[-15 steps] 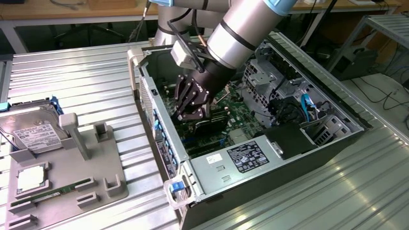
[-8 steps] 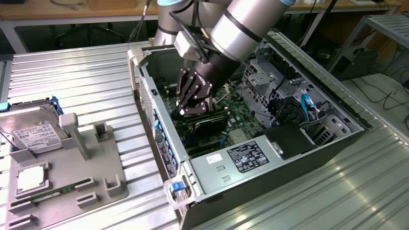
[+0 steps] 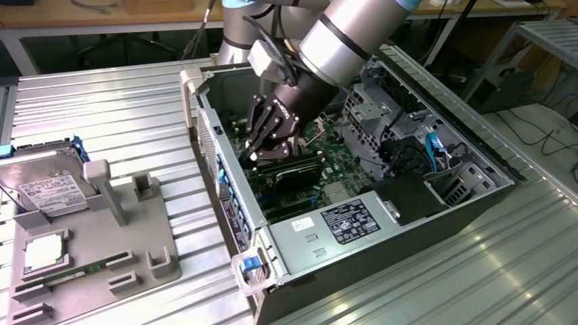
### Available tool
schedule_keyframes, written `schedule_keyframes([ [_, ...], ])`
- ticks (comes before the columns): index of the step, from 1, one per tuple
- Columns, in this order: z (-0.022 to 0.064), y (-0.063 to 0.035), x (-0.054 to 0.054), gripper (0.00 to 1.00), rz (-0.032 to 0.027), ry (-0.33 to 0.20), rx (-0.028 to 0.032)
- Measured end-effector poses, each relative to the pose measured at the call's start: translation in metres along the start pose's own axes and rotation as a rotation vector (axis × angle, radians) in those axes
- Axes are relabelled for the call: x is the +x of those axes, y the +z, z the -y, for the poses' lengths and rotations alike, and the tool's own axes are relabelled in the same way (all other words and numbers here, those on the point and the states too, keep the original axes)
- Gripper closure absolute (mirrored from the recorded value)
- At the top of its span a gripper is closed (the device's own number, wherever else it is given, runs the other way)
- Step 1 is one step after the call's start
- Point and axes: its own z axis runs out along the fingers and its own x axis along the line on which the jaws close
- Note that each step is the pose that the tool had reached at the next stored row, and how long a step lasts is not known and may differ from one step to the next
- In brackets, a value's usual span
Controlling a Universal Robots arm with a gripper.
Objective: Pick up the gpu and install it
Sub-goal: 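Press down on the gpu until it lock into place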
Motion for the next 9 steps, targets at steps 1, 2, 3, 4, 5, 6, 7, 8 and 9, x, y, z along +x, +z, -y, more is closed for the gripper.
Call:
schedule_keyframes([
  [1, 0.0008, 0.0013, 0.0, 0.89, 0.0001, 0.0, -0.0015],
  [2, 0.0021, 0.0034, 0.0, 0.89, 0.0002, 0.0, -0.0024],
  [3, 0.0035, 0.0054, 0.0, 0.89, -0.0001, 0.0, -0.0034],
  [4, 0.0045, 0.0069, 0.0, 0.89, -0.0004, 0.0, -0.0049],
  [5, 0.0052, 0.0082, 0.0, 0.89, 0.0002, 0.0, -0.0068],
  [6, 0.0057, 0.0089, 0.0, 0.89, 0.0, 0.0, -0.0092],
  [7, 0.0069, 0.0096, 0.0, 0.89, 0.0, 0.0, -0.0126],
  [8, 0.0093, 0.0087, 0.0, 0.89, 0.0006, 0.0, -0.0137],
  [9, 0.0127, 0.007, -0.001, 0.89, 0.0014, 0.0, -0.0139],
])
